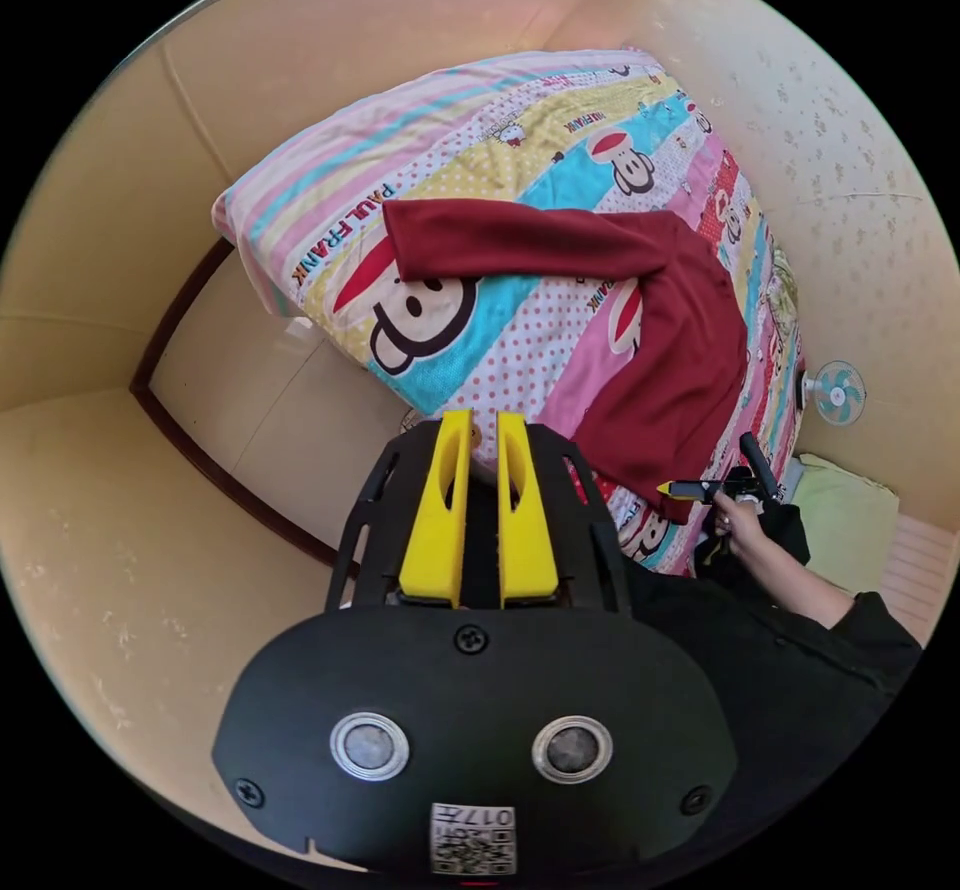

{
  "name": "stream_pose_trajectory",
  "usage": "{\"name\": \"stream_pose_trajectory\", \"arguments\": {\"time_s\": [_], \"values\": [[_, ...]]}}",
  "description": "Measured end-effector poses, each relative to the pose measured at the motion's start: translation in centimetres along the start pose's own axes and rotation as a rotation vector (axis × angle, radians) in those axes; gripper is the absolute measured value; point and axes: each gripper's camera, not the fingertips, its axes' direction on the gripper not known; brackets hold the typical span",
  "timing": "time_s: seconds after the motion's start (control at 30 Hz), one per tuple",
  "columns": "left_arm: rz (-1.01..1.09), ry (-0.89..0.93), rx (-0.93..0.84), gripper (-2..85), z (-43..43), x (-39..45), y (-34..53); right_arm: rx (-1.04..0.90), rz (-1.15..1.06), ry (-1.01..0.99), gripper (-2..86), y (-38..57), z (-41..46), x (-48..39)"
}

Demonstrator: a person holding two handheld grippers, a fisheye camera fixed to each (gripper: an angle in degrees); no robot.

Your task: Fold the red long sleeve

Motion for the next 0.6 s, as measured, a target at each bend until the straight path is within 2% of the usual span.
{"name": "stream_pose_trajectory", "arguments": {"time_s": [0.13,0.2,0.23,0.3,0.37,0.4,0.47,0.6], "values": [[-0.002,-0.004,-0.009,4.9,-1.1,-0.6,1.4,0.128,-0.147,-0.084,5.3,3.7,-2.5,2.6],[0.007,0.039,-0.018,4.8,-0.8,-0.9,1.4,0.343,-0.187,-0.129,3.4,10.2,-6.8,7.1],[0.032,0.079,-0.025,4.8,-0.4,-0.8,1.3,0.391,-0.162,-0.132,3.0,12.1,-7.8,8.7],[0.092,0.127,-0.038,4.8,0.4,-0.3,0.8,0.604,0.06,-0.089,1.7,21.6,-10.9,17.0],[0.143,0.125,-0.074,5.3,1.9,0.7,-0.4,0.71,0.237,-0.072,1.5,28.2,-11.5,23.3],[0.157,0.127,-0.086,5.5,2.5,1.0,-0.8,0.724,0.382,-0.032,1.5,31.6,-11.0,27.0],[0.209,0.159,-0.147,6.8,4.9,2.7,-2.5,0.715,0.493,-0.032,1.8,34.9,-9.7,30.6],[0.301,0.165,-0.226,9.7,8.9,6.1,-5.0,0.654,0.239,-0.162,5.1,32.1,-7.1,28.7]]}}
